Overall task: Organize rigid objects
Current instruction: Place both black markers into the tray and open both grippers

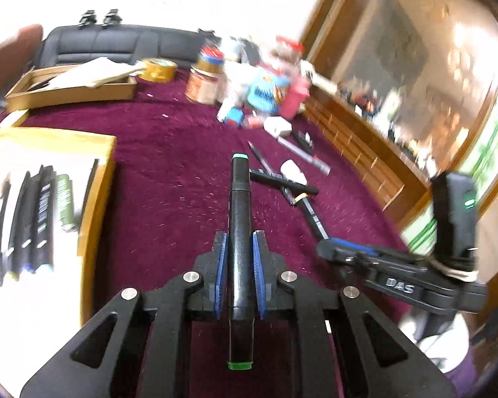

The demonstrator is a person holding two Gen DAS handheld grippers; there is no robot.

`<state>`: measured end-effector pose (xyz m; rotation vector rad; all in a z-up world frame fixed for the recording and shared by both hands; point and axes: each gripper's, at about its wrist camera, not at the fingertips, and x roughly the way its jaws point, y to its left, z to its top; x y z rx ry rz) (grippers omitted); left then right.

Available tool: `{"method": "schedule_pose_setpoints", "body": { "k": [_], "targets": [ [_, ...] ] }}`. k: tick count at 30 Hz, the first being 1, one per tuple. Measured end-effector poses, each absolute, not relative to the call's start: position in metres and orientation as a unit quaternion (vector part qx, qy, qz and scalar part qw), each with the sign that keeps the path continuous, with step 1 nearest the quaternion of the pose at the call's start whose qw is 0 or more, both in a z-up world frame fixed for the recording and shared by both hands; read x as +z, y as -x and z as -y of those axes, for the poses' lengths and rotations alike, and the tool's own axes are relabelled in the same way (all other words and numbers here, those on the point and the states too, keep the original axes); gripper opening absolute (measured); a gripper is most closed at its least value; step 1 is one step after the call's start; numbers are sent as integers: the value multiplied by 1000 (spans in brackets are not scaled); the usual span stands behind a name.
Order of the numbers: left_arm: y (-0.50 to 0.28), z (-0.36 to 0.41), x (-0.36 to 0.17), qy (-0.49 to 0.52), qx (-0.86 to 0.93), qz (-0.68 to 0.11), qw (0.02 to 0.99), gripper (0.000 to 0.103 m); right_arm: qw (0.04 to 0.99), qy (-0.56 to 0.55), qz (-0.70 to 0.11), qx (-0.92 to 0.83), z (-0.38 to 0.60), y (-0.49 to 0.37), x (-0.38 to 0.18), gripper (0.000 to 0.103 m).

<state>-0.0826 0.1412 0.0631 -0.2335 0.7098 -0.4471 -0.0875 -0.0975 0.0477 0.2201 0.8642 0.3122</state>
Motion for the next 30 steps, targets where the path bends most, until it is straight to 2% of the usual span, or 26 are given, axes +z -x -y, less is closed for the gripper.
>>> {"method": "schedule_pose_setpoints", "body": {
  "k": [5,15,25,30],
  "targets": [
    [111,-215,66,182,-164,-321,915,13,879,-105,-422,196,53,88,55,13],
    [123,-325,41,235,-26,-316,919,13,846,-88,-445,279,-52,84,58,13],
    [69,-375,14,198,33,-381,903,13,809,-64,-486,326,-168,65,43,14],
    [67,-386,12,196,28,-391,899,13,795,-74,-507,324,-202,47,27,14]
  ]
}}
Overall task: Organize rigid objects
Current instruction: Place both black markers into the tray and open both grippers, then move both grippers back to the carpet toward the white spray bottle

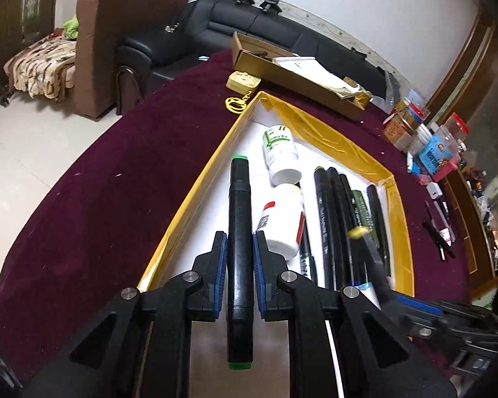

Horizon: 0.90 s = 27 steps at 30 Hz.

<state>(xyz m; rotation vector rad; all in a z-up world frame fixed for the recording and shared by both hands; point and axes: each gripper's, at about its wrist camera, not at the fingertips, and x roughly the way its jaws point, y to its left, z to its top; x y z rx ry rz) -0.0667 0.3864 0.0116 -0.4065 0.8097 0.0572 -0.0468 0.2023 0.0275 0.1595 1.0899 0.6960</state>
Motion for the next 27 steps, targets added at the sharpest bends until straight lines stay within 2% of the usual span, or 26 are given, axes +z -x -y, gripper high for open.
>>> {"method": "schedule_pose_setpoints", "body": {
  "k": [3,5,6,7,17,20,23,27],
  "targets": [
    [73,-390,13,204,14,-380,902,15,799,-80,-511,307,-215,31,24,14],
    [81,-394,16,214,8,-368,905,26,804,-83,-512,292,-221,20,23,13],
    [88,-396,18,221,8,-361,906,39,805,-84,-513,285,-224,13,22,13],
    [92,-399,21,229,6,-354,907,48,805,-84,-515,281,-225,8,21,13],
    [143,-415,28,296,-13,-307,905,53,809,-104,-531,230,-229,-19,16,15],
    [149,-414,31,298,-12,-301,906,56,813,-113,-523,229,-218,-19,22,20],
    [152,-408,35,301,-16,-298,906,58,819,-128,-506,239,-193,-11,33,31],
    [157,-392,43,298,-32,-294,907,59,833,-137,-480,240,-142,4,49,33]
  ]
}}
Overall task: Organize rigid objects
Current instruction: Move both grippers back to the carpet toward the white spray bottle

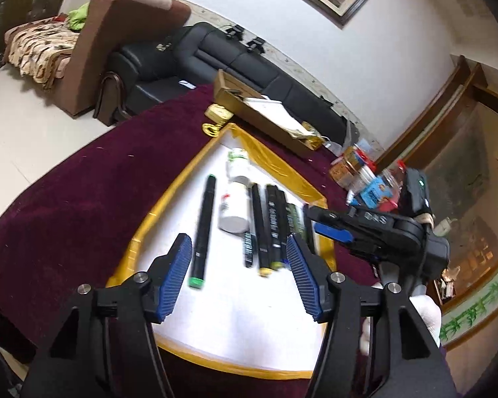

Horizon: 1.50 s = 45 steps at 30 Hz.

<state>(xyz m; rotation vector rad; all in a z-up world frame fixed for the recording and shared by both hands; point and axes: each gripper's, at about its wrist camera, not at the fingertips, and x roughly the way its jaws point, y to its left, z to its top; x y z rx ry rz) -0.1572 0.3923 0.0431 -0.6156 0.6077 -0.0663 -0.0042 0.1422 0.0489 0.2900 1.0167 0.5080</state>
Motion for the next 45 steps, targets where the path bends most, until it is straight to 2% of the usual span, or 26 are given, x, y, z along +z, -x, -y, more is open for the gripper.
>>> {"method": "schedule_pose_setpoints", "body": {
  "k": [4,8,13,17,21,24,28,29,30,32,33,40,45],
  "targets": [
    [161,-366,54,287,-58,-294,910,64,859,-142,-450,199,-57,20,58,33],
    [160,-327,64,257,-93,-300,914,64,883,-139,-433,120,40,43,62,33],
    [149,-258,66,207,-154,-332,907,66,882,-152,-443,51,145,92,46,35],
    [143,-201,57,172,-192,-367,894,66,878,-162,-448,52,187,133,31,35],
    [142,-142,45,144,-254,-413,863,66,877,-155,-444,93,195,161,26,36],
    [145,-110,40,120,-272,-435,850,66,875,-128,-445,141,188,169,17,50],
    [146,-92,35,110,-270,-452,843,66,879,-82,-438,171,169,164,5,52],
    [146,-92,34,108,-265,-455,843,66,876,-75,-441,179,161,162,3,52],
    [146,-91,33,107,-259,-457,844,66,873,-67,-447,183,154,158,1,47],
    [144,-92,30,110,-248,-460,846,66,869,-44,-455,190,133,150,-3,27],
    [143,-94,30,113,-242,-461,847,66,867,-41,-456,198,124,146,-2,24],
    [136,-111,24,131,-211,-459,853,66,832,-76,-469,287,71,119,6,24],
    [131,-117,21,128,-212,-454,856,66,877,-74,-416,229,110,97,45,25]
  ]
}}
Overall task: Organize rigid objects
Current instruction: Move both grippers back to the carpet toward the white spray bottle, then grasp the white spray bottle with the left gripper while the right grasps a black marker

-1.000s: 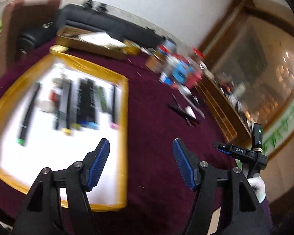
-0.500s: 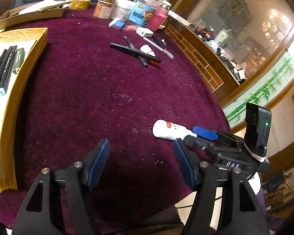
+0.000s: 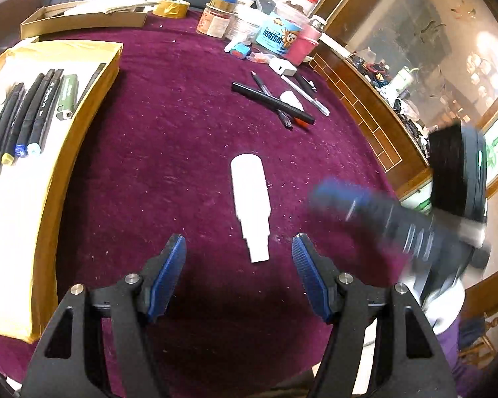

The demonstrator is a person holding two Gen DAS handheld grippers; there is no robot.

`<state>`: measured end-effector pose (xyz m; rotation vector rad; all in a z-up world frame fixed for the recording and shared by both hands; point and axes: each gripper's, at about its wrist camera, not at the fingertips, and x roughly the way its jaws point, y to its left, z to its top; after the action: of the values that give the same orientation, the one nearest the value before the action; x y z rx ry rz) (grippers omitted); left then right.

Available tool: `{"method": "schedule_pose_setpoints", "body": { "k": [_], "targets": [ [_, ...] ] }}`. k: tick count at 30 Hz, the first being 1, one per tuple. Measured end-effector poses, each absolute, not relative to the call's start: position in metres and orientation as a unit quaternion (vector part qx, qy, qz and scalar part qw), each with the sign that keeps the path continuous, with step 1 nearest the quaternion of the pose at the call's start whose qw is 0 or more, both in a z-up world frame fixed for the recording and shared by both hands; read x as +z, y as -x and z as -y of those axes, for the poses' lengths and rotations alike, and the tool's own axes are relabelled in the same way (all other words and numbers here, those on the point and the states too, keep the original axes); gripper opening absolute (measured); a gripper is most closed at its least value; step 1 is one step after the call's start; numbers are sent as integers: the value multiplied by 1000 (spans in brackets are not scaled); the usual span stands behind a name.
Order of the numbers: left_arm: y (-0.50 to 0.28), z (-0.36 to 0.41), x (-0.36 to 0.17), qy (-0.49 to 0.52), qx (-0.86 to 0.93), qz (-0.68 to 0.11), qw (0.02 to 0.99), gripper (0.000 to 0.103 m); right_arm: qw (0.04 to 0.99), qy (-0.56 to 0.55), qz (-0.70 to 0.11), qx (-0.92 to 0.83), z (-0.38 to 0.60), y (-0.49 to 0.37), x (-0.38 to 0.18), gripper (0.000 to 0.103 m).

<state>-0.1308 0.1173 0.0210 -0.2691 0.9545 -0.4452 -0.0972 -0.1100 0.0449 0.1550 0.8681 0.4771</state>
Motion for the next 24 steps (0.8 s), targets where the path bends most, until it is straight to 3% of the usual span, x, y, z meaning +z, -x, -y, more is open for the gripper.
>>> {"method": "schedule_pose_setpoints", "body": {
  "k": [3,11,13,14,15,16,24],
  "targets": [
    [124,-116,17,138,-220,-459,850,66,916,-13,-369,160,116,67,65,46],
    [118,-123,17,140,-209,-459,852,66,895,160,-392,143,54,-30,39,46],
    [117,-124,18,137,-203,-458,854,66,882,179,-415,134,45,-48,22,39],
    [117,-124,19,134,-202,-458,855,66,879,184,-422,123,46,-52,16,31],
    [116,-123,19,130,-201,-457,856,66,871,170,-442,128,48,-58,12,17],
    [115,-122,18,127,-200,-457,857,66,870,143,-451,142,56,-61,14,13],
    [96,-88,7,62,-200,-464,861,66,828,5,-530,182,95,-9,19,13]
  ]
}}
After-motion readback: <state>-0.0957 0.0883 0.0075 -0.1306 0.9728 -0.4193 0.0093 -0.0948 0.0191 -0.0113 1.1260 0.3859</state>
